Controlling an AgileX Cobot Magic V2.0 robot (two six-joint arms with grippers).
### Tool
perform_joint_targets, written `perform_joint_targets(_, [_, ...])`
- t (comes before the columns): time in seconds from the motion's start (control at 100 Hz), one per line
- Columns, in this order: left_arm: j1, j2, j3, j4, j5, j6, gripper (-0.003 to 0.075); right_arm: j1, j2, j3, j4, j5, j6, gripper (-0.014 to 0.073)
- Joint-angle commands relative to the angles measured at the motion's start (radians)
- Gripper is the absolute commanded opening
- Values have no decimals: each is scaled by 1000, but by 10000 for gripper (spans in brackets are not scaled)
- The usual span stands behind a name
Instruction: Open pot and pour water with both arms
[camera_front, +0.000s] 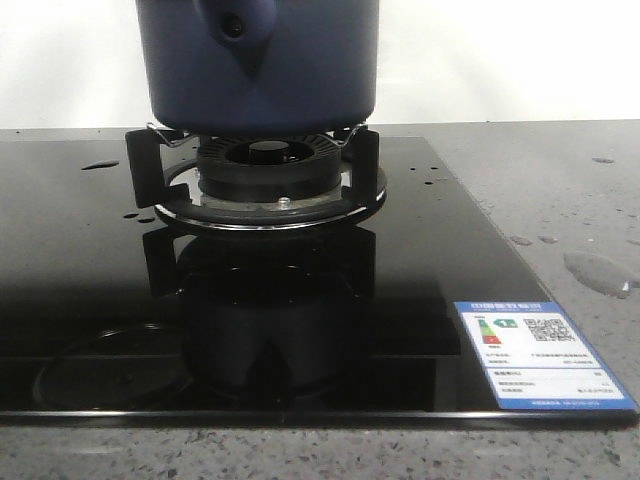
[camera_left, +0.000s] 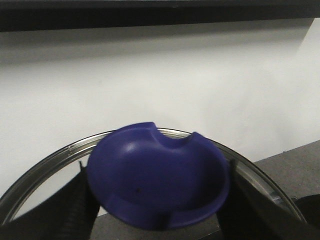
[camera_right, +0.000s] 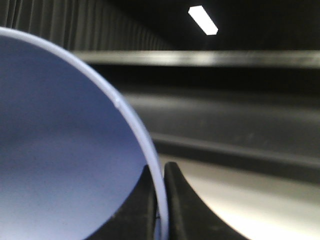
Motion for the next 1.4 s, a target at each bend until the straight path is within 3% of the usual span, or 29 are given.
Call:
perform_joint_targets(0.0, [1, -41, -41, -66, 12, -12, 390, 2, -44, -27, -30, -142, -3, -59])
perform_joint_targets(0.38, [1, -41, -41, -66, 12, -12, 390, 2, -44, -27, -31, -160, -3, -59])
perform_joint_targets(0.62, [-1, -41, -41, -68, 68, -12, 390, 0, -85, -35, 34, 83, -9, -55])
perform_joint_targets(0.83, [-1, -41, -41, -72, 208, -12, 390, -70, -183, -111, 92, 533, -34, -55])
perform_joint_targets(1.06, [-36, -41, -41, -109, 282, -12, 390, -259, -260, -297, 138, 1201, -29, -55])
perform_joint_targets(1.23, [-106, -41, -41, -137, 279, 1, 390, -456, -256, -429, 122, 1708, 149, -54])
perform_joint_targets(1.39, [-165, -41, -41, -169, 272, 22, 390, -639, -233, -428, -5, 2028, 303, -54])
